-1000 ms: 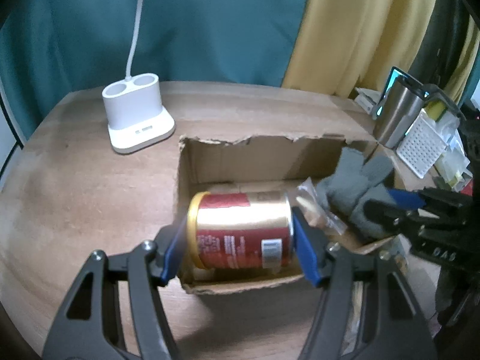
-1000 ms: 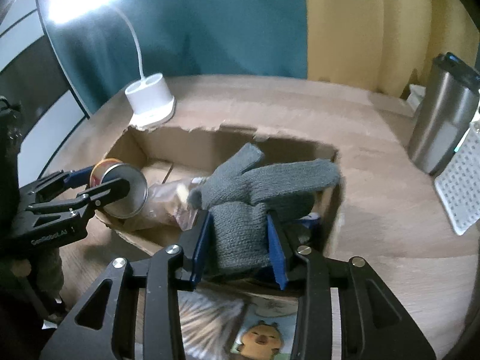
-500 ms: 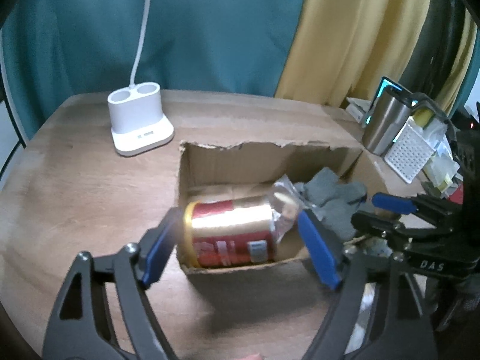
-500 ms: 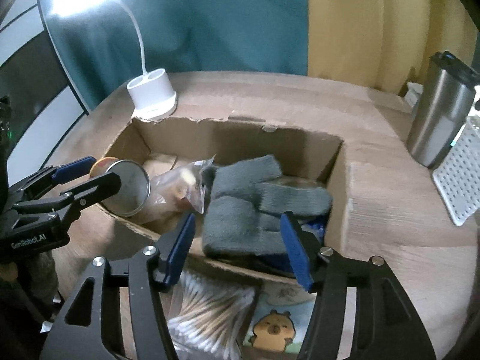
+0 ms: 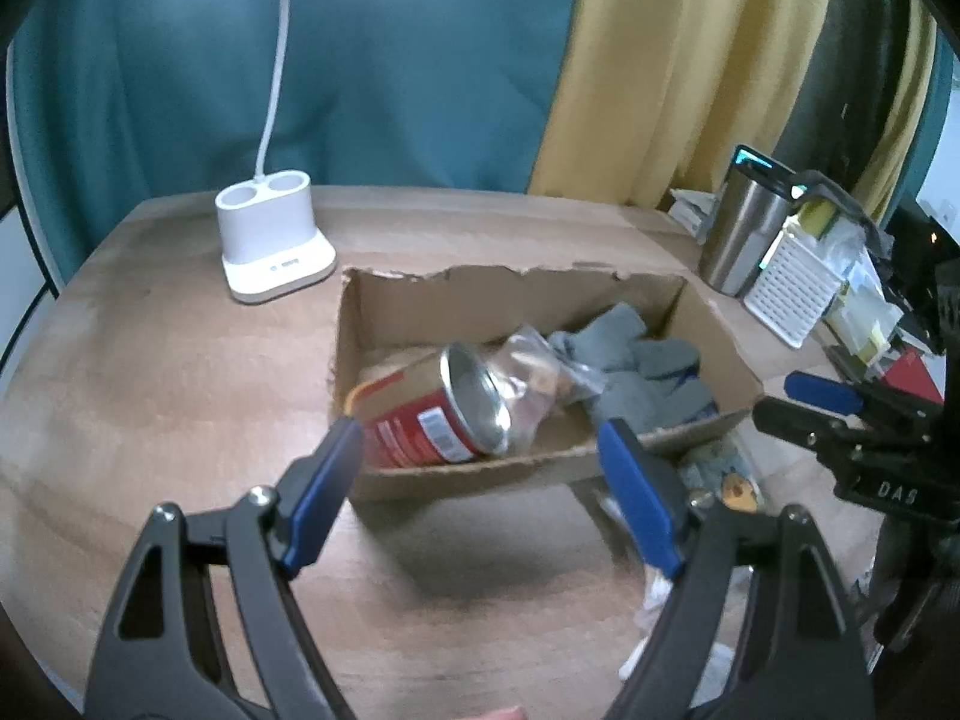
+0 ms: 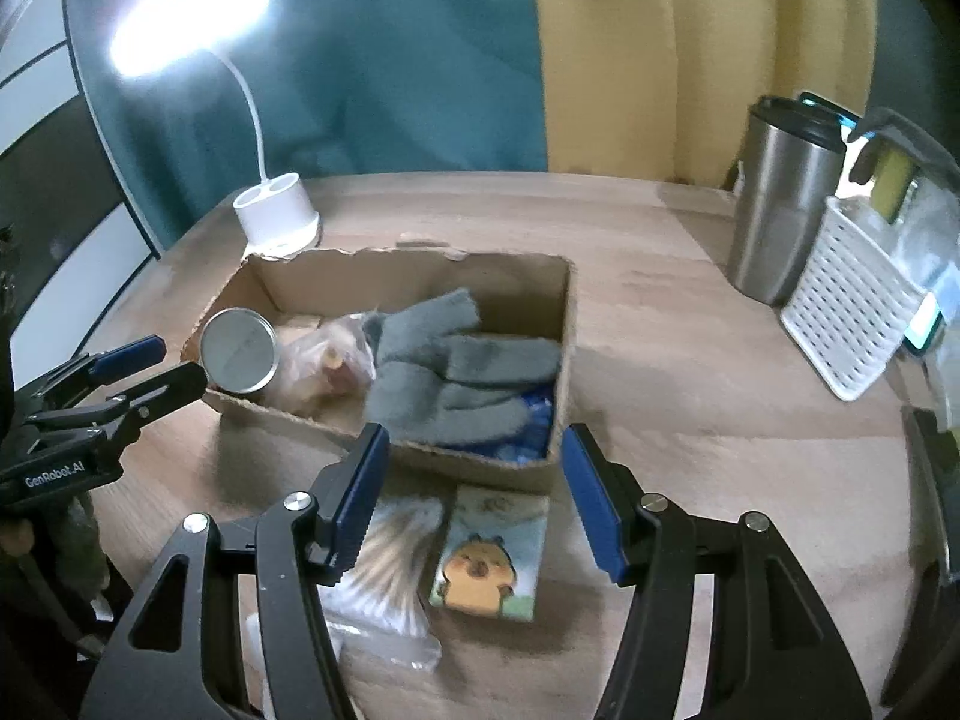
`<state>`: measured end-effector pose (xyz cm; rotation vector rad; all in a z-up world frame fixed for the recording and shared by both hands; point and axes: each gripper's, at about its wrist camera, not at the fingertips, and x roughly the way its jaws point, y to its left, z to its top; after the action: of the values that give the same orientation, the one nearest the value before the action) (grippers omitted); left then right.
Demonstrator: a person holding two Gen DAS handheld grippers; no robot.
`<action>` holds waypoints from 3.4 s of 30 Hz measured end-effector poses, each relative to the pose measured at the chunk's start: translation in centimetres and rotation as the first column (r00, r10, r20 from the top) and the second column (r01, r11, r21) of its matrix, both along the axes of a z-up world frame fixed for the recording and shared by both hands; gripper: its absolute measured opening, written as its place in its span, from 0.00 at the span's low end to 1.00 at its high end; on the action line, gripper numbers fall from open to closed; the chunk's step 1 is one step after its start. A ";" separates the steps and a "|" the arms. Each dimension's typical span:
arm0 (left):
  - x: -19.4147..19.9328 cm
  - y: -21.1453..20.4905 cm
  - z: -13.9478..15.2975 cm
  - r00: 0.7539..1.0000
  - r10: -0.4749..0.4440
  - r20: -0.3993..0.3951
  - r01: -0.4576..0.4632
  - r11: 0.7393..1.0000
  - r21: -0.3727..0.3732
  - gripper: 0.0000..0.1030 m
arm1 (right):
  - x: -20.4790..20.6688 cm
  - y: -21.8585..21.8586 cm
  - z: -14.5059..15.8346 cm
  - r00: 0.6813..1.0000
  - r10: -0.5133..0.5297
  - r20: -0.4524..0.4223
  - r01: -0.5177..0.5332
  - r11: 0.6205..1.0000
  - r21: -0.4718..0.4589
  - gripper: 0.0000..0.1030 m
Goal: Organize objects
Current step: 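Grasp the cotton swab bag with the left gripper while the right gripper grasps the capybara tissue pack, then place the swab bag into the box with the left gripper while the right gripper places the capybara pack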
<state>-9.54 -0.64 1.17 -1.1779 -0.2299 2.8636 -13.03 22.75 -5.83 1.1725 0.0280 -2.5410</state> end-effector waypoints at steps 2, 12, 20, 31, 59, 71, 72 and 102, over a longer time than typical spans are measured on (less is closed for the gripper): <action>0.4 0.5 0.0 1.000 -0.013 0.003 0.013 1.000 0.002 0.80 | 0.6 0.6 -0.1 1.000 -0.012 -0.001 0.012 1.000 -0.001 0.61; 1.4 2.8 -0.8 0.998 -0.047 0.028 0.047 0.999 0.006 0.79 | 2.6 2.5 -1.4 0.999 -0.040 0.016 0.040 0.999 -0.006 0.61; 1.8 4.4 -2.0 0.997 -0.057 0.059 0.057 0.998 0.009 0.80 | 2.9 2.9 -3.2 0.999 -0.018 0.042 0.018 1.000 -0.013 0.61; 1.3 6.2 -3.3 0.991 -0.063 0.117 0.064 0.998 -0.001 0.80 | 2.0 1.6 -5.9 0.995 0.056 0.088 -0.055 0.998 -0.007 0.61; -2.1 12.5 -7.3 0.958 -0.144 0.247 0.156 0.987 -0.032 0.76 | 2.5 6.2 -6.3 0.996 0.047 0.071 -0.045 0.998 -0.035 0.60; -1.3 11.9 -6.4 0.961 -0.190 0.203 0.196 0.980 -0.012 0.51 | 2.4 4.9 -6.7 0.993 0.085 0.079 -0.083 0.996 -0.021 0.48; -1.2 11.9 -6.3 0.961 -0.194 0.196 0.200 0.980 -0.009 0.51 | 2.5 5.0 -6.5 0.994 0.078 0.073 -0.076 0.997 -0.027 0.48; -0.7 7.8 0.6 0.975 -0.222 0.005 0.222 0.975 0.026 0.51 | 3.2 3.9 1.3 0.997 0.010 -0.073 -0.010 1.000 -0.004 0.48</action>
<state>-10.25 7.14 1.79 -1.1321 -0.1251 2.6559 -9.86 26.62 -4.58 1.0746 0.0453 -2.5728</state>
